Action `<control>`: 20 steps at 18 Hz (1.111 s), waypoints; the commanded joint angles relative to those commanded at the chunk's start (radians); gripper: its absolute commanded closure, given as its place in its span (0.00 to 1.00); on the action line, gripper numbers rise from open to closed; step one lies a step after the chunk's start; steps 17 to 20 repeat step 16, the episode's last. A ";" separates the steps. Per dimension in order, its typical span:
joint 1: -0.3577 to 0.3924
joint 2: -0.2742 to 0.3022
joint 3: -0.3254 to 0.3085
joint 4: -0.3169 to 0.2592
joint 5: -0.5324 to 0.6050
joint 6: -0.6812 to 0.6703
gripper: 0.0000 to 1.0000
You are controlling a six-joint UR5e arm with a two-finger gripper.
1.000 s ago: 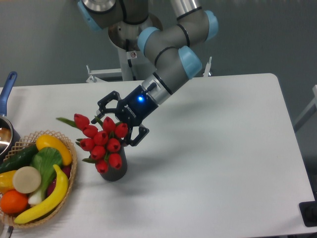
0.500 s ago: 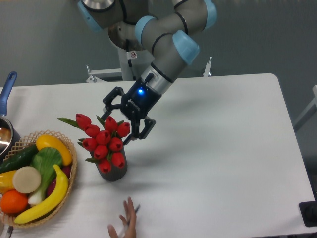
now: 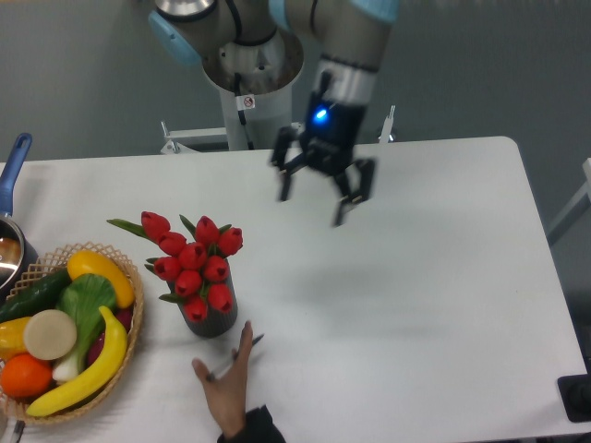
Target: Insert the flowers into the vase
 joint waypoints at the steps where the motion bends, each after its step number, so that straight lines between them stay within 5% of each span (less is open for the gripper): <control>1: 0.011 0.006 0.008 0.000 0.031 0.029 0.00; 6: 0.037 0.066 0.025 -0.084 0.322 0.230 0.00; 8: 0.052 0.081 0.046 -0.147 0.356 0.281 0.00; 12: 0.155 0.091 0.144 -0.374 0.339 0.483 0.00; 14: 0.183 0.092 0.152 -0.399 0.336 0.578 0.00; 20: 0.186 0.092 0.153 -0.399 0.318 0.585 0.00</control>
